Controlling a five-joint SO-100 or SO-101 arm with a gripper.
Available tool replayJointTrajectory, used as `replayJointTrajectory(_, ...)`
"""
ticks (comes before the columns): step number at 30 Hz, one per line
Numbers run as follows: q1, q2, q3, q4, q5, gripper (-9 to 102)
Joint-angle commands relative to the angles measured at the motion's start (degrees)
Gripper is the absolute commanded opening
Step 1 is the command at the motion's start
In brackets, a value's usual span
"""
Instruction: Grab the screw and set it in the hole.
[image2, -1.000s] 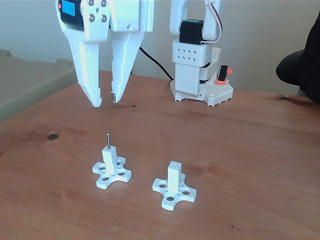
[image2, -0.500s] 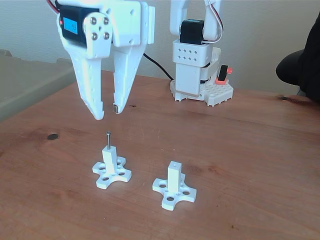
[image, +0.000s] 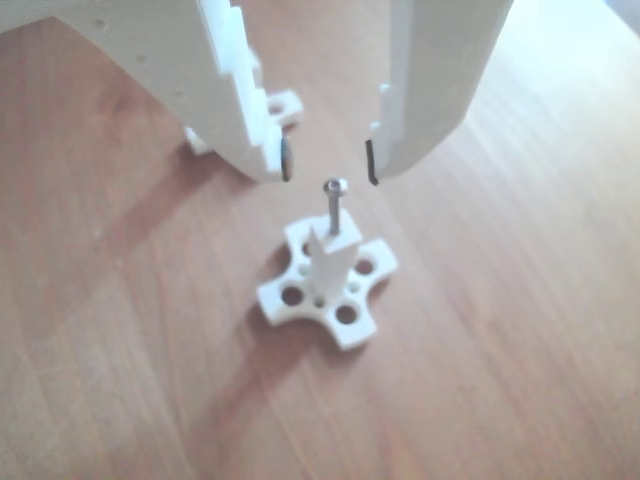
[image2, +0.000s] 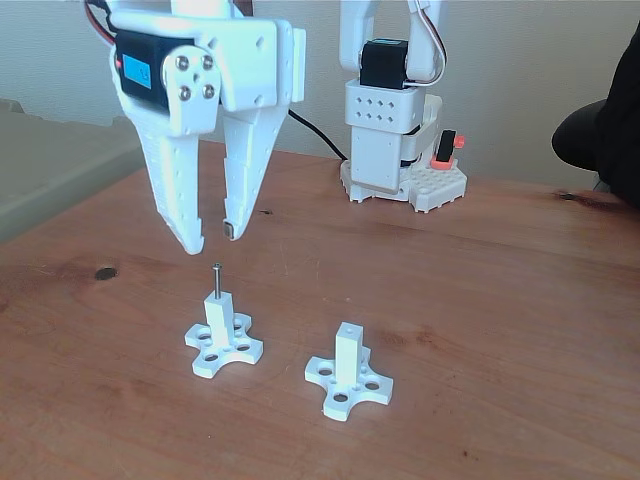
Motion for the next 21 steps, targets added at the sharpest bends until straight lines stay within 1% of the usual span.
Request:
replayJointTrajectory(1,-0.62,0.79,-4.66,-0.62,-0.18,10)
replayJointTrajectory(21,-1.32,-2.37,-5.8,-1.76,0.0,9)
